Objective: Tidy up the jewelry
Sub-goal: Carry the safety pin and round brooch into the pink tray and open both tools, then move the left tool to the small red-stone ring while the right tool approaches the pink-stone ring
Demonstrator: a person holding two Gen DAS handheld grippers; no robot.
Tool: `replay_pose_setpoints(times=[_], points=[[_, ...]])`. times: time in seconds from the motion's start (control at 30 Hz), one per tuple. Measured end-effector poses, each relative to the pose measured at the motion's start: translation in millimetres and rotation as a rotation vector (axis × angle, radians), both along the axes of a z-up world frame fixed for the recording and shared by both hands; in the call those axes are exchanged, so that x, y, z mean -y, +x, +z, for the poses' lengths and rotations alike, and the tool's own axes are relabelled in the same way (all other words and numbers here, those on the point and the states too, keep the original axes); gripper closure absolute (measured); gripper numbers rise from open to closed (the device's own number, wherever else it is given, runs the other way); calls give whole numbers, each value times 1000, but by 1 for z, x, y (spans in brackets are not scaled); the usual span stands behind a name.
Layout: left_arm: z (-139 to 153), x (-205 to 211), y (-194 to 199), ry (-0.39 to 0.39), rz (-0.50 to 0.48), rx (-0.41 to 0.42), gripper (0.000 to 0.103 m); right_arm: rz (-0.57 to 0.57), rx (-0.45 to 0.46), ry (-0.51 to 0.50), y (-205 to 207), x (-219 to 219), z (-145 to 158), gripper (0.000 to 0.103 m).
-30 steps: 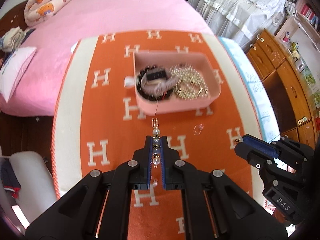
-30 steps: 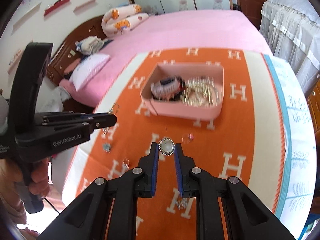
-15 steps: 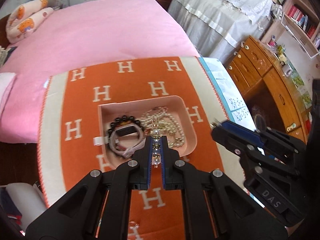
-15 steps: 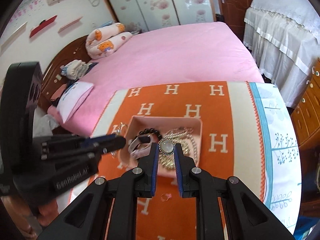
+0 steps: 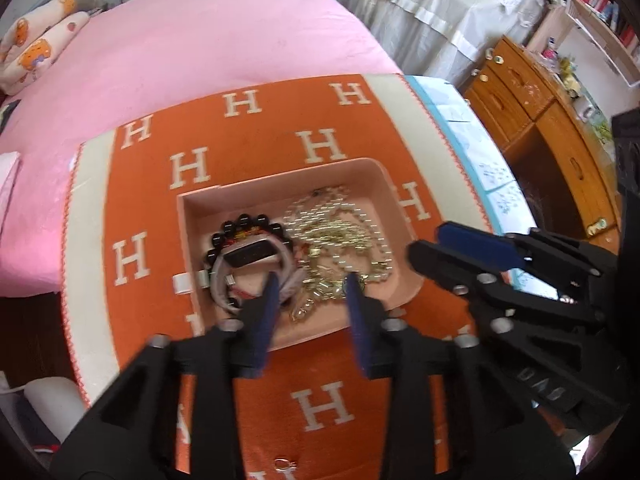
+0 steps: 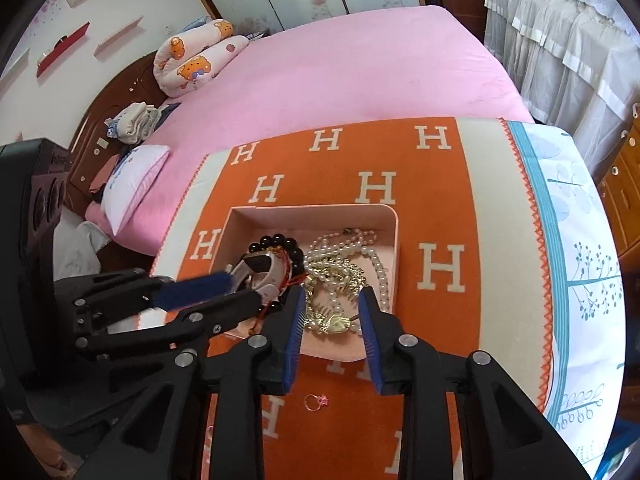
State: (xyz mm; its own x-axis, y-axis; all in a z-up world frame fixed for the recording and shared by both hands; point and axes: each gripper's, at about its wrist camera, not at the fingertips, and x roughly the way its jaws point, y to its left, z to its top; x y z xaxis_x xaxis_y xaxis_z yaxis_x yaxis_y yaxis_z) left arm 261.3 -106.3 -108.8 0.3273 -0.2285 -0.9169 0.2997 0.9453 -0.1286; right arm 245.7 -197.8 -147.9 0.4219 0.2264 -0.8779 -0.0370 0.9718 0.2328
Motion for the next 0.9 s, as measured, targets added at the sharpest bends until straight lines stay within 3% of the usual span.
replay_pose_setpoints(times=[0.07, 0.57, 0.73, 0.9], points=[[1, -11, -1, -13, 24, -2, 57, 1, -1, 9, -2, 0, -1, 73], [27, -72, -58, 22, 130, 42, 57, 34, 9, 13, -51, -14, 13, 73], [26, -79, -88, 72, 86, 63, 57, 39, 6, 21, -76, -13, 18, 73], [11, -84, -122, 106, -23, 68, 57, 53, -1, 13, -103, -12, 18, 73]])
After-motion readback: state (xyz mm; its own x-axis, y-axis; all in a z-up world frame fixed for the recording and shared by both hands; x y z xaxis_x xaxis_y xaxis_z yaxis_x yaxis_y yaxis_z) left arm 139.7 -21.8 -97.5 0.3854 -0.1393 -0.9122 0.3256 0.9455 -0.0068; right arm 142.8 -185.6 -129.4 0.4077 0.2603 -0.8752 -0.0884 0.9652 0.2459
